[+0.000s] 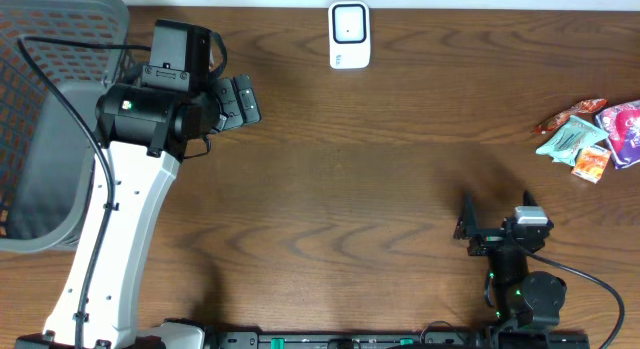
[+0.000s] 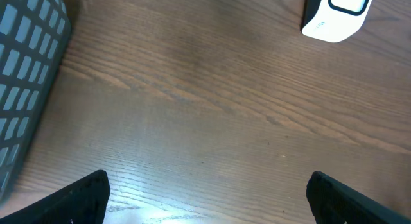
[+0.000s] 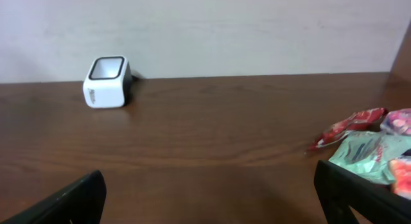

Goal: Scan the item barcode

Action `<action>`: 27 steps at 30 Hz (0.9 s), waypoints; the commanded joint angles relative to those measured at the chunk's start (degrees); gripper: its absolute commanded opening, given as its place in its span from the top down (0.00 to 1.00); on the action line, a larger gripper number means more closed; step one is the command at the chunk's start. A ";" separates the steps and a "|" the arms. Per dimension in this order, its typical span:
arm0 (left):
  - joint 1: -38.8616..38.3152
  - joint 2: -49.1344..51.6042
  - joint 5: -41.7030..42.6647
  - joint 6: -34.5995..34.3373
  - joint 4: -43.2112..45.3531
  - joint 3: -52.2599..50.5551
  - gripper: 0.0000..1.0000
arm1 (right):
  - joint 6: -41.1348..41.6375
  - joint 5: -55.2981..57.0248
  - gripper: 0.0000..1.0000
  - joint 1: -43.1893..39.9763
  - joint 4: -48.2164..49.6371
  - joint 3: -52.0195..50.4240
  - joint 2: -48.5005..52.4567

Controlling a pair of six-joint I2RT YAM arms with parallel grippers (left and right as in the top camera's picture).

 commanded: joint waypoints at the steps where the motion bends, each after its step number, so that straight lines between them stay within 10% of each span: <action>1: 0.17 0.22 0.13 -0.31 -0.17 0.09 0.02 | -3.06 0.74 0.01 0.42 -0.42 -0.13 -0.46; 27: 0.17 0.22 0.13 -0.31 -0.17 0.09 0.02 | -2.84 0.66 0.01 2.34 -0.24 -0.11 -0.44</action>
